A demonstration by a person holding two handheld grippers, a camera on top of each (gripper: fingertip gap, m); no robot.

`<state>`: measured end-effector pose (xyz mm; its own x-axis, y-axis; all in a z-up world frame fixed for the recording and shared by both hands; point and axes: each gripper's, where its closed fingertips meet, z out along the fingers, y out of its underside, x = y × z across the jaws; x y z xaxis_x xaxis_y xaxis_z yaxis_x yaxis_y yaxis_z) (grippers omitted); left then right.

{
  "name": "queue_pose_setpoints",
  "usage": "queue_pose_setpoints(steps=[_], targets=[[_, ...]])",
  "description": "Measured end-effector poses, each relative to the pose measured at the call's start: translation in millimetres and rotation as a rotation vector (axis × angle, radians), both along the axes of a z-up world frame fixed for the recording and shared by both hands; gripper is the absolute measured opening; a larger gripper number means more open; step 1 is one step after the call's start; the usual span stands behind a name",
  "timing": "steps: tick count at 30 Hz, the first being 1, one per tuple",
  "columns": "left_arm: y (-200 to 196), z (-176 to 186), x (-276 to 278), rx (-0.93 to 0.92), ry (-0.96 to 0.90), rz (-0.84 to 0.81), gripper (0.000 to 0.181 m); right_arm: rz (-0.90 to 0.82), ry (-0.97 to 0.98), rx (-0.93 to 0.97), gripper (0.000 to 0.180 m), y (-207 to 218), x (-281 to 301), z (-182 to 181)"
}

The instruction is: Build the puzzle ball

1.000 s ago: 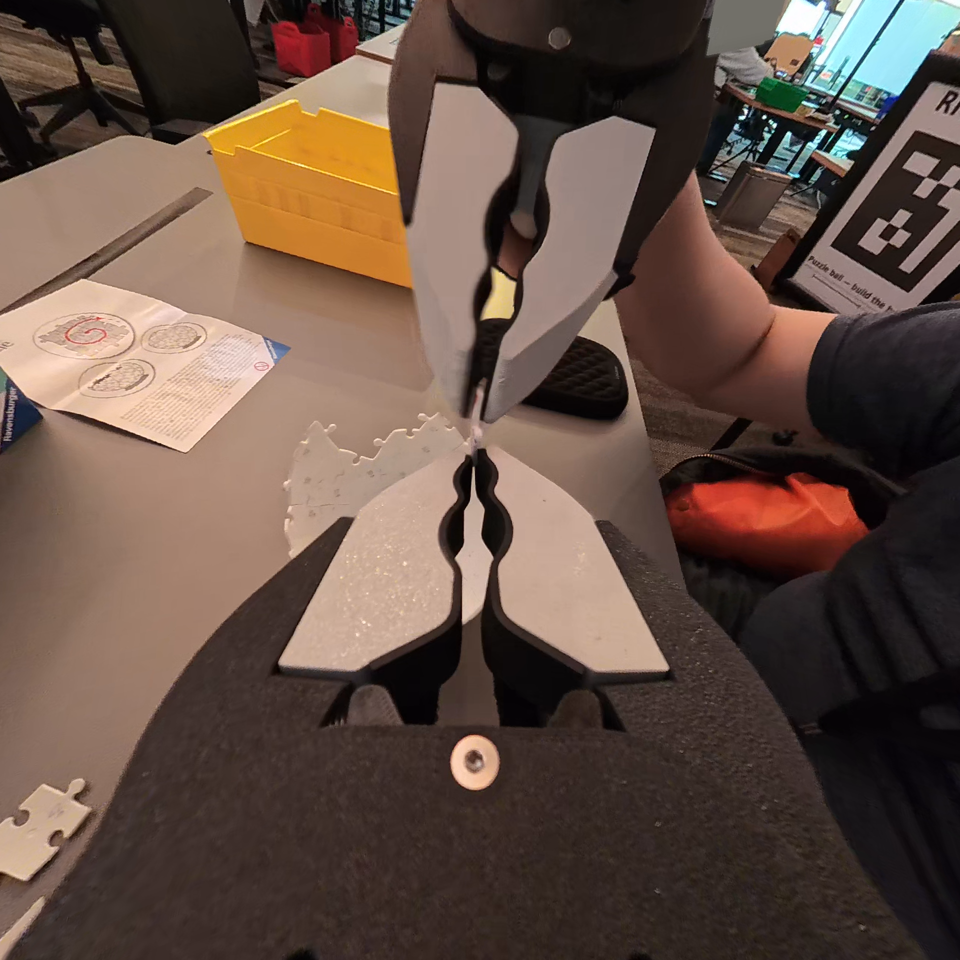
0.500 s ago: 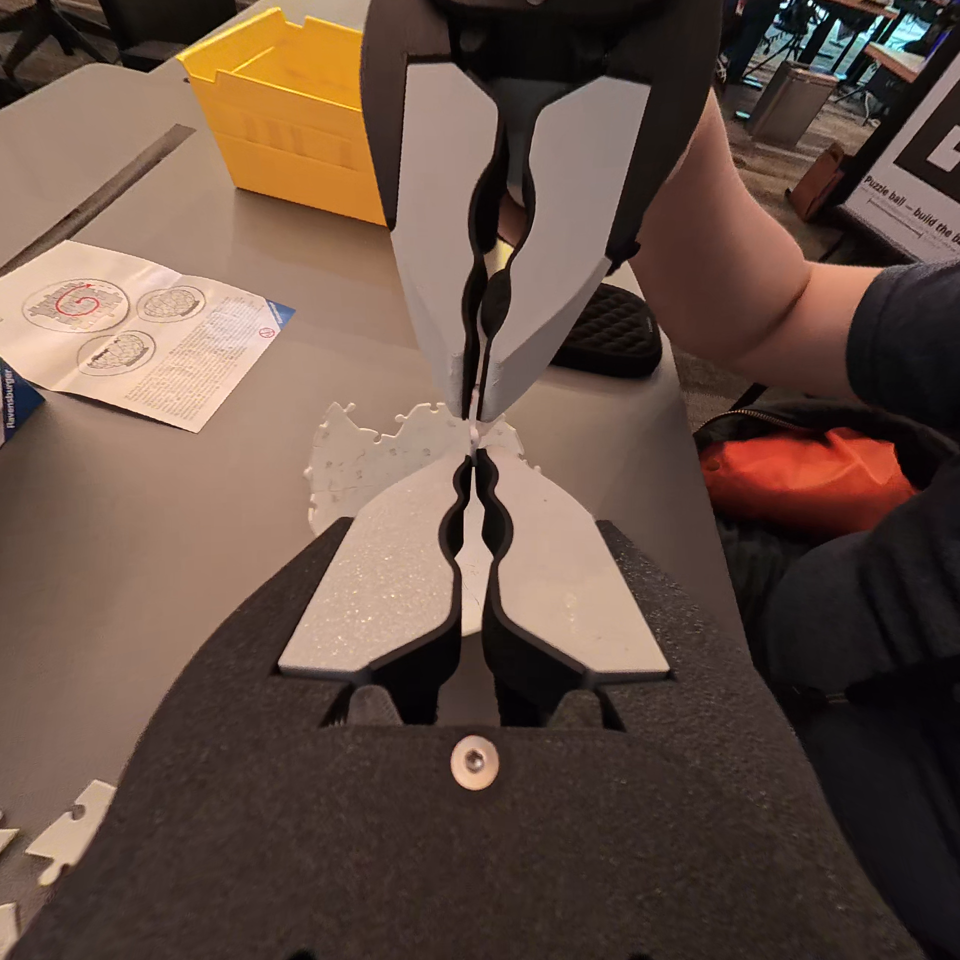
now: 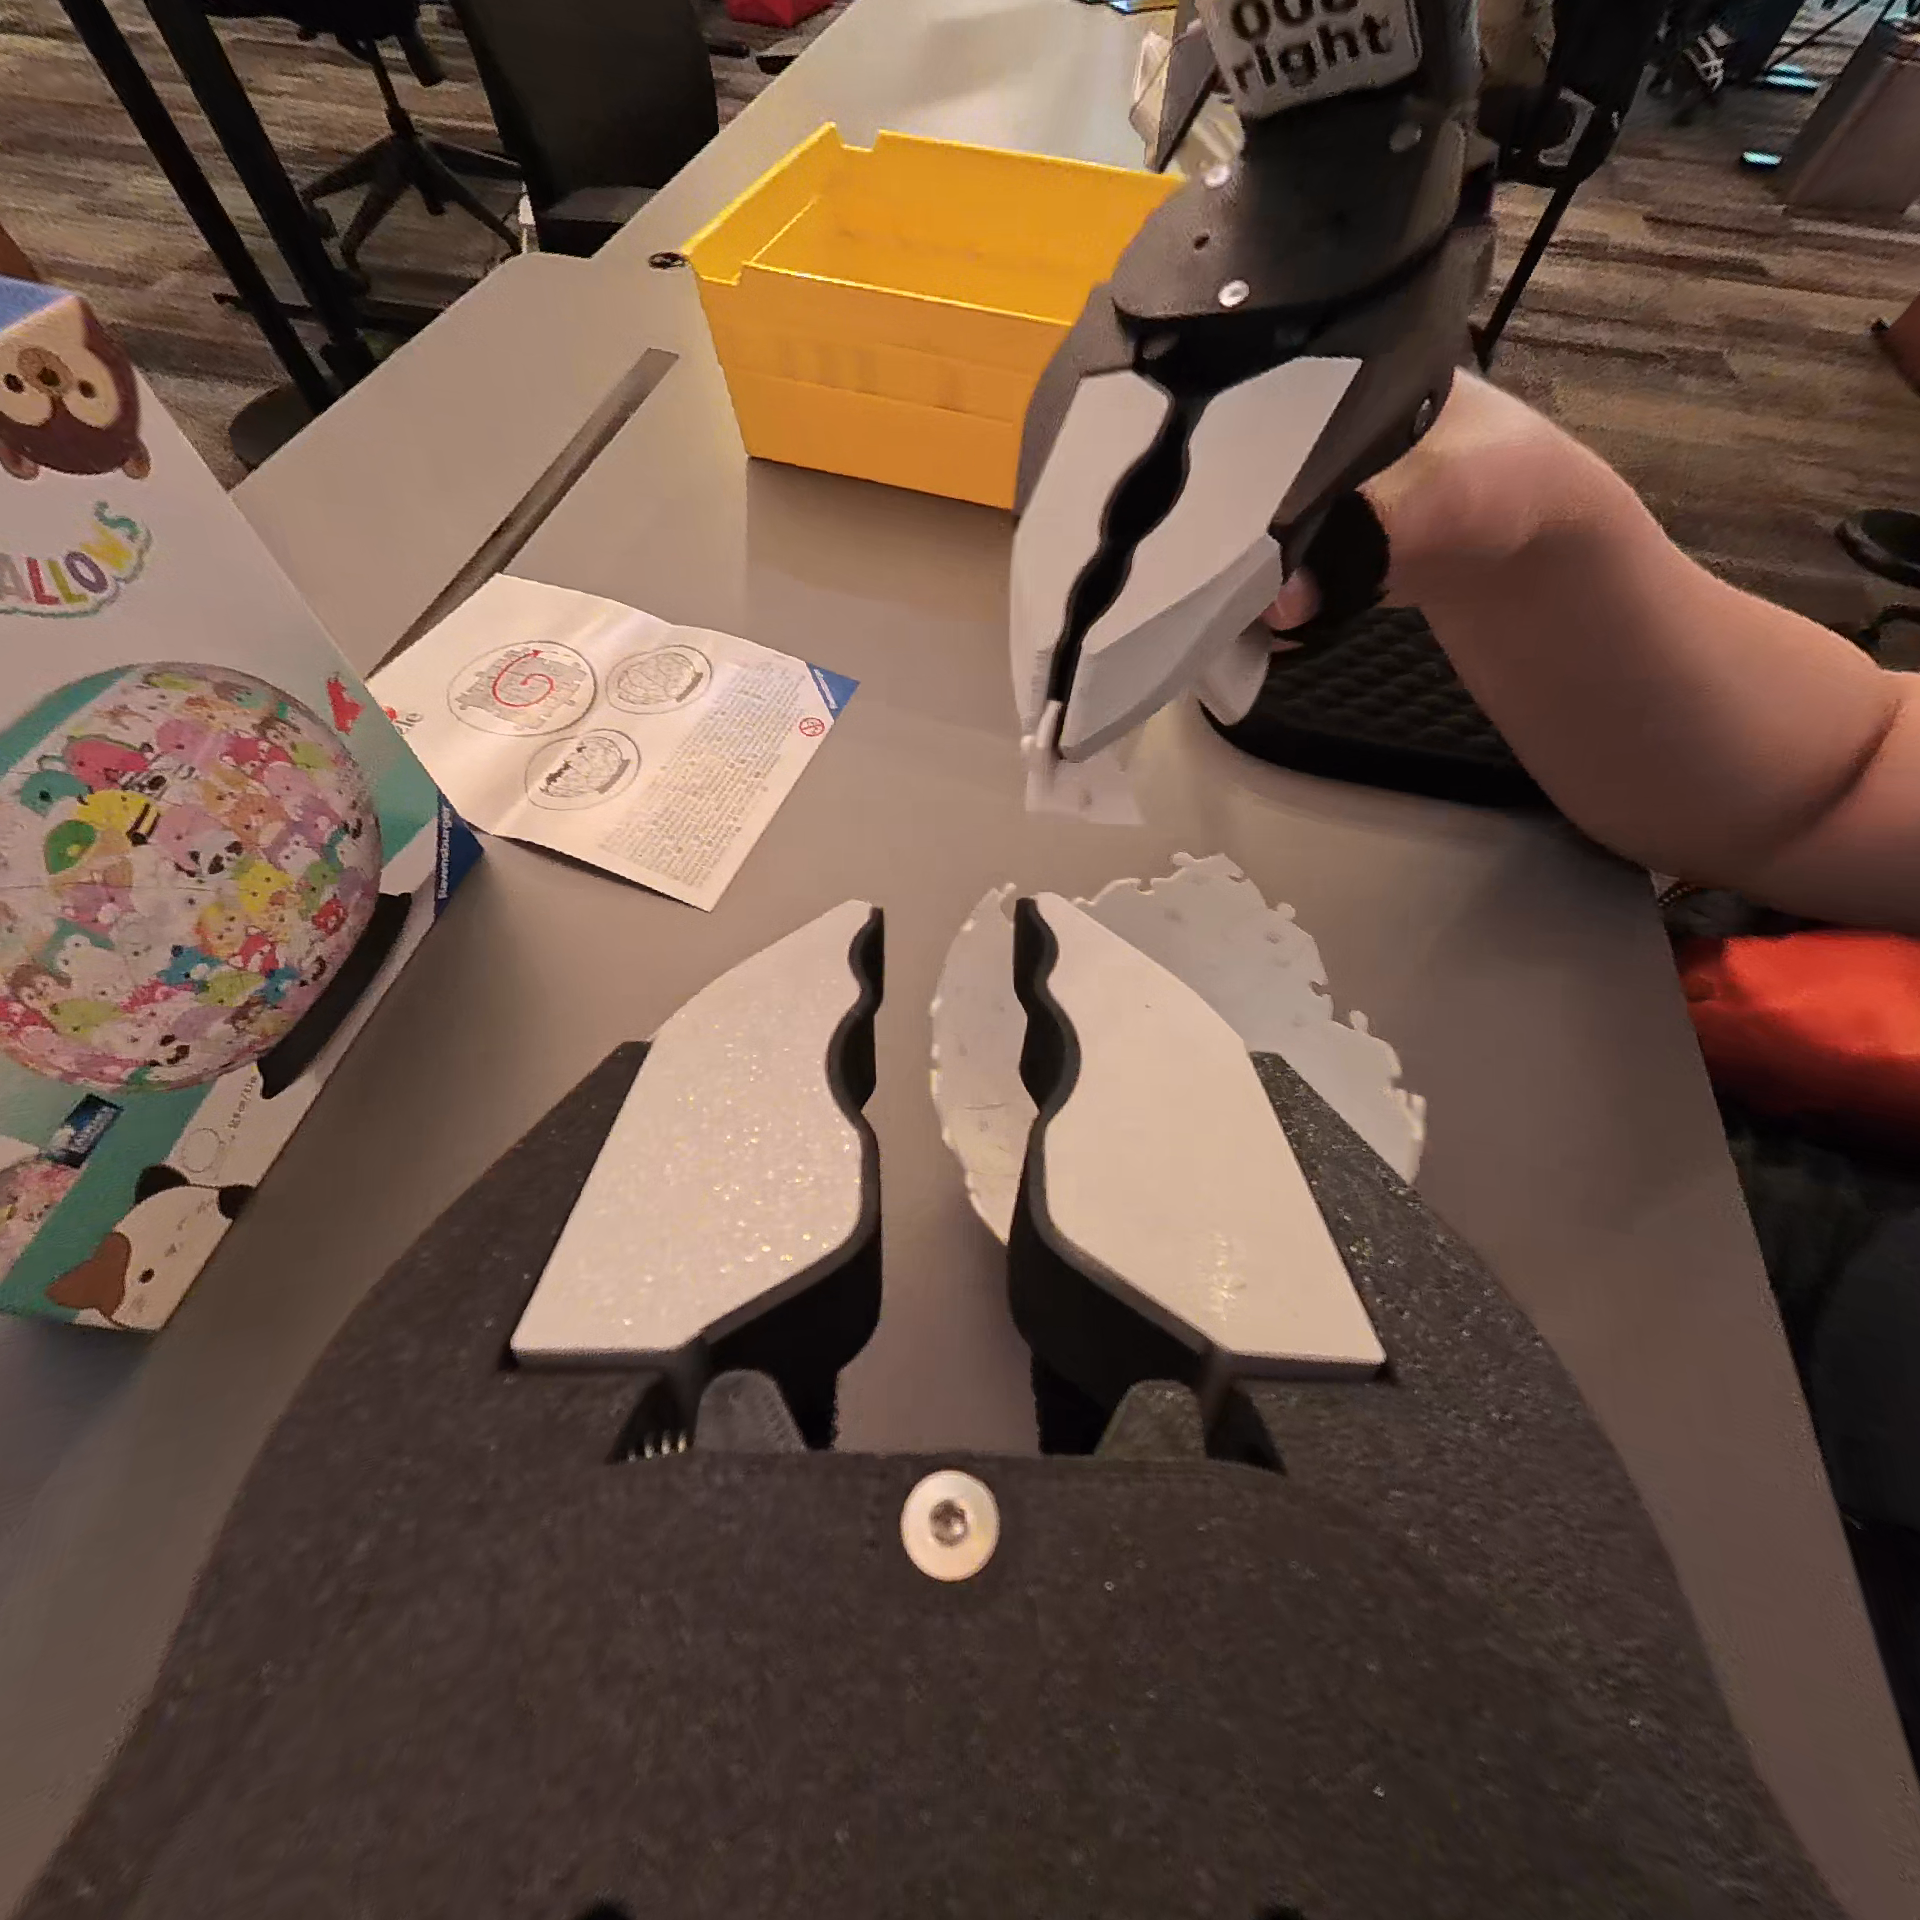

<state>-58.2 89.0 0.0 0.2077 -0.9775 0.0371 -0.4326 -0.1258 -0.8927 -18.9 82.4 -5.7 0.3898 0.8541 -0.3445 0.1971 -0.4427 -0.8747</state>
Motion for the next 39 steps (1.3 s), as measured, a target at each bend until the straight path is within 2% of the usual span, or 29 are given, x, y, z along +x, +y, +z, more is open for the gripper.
queue_pose_setpoints(steps=[9,17,23,39], targets=[[22.7,-17.4,33.8,-0.035,0.062,-0.118,0.02,-0.046,0.115,0.005,0.003,-0.1,17.6,-11.3],[23.1,-50.8,27.0,-0.034,0.078,-0.181,0.016,-0.067,0.177,0.001,0.003,5.0,23.7,-16.4],[13.9,-57.1,30.2,-0.04,0.065,-0.257,0.016,-0.082,0.165,0.018,0.003,7.2,28.2,-19.8],[8.0,-75.3,30.9,-0.052,0.102,-0.31,0.016,-0.09,0.108,0.011,0.003,7.8,24.0,-30.9]])
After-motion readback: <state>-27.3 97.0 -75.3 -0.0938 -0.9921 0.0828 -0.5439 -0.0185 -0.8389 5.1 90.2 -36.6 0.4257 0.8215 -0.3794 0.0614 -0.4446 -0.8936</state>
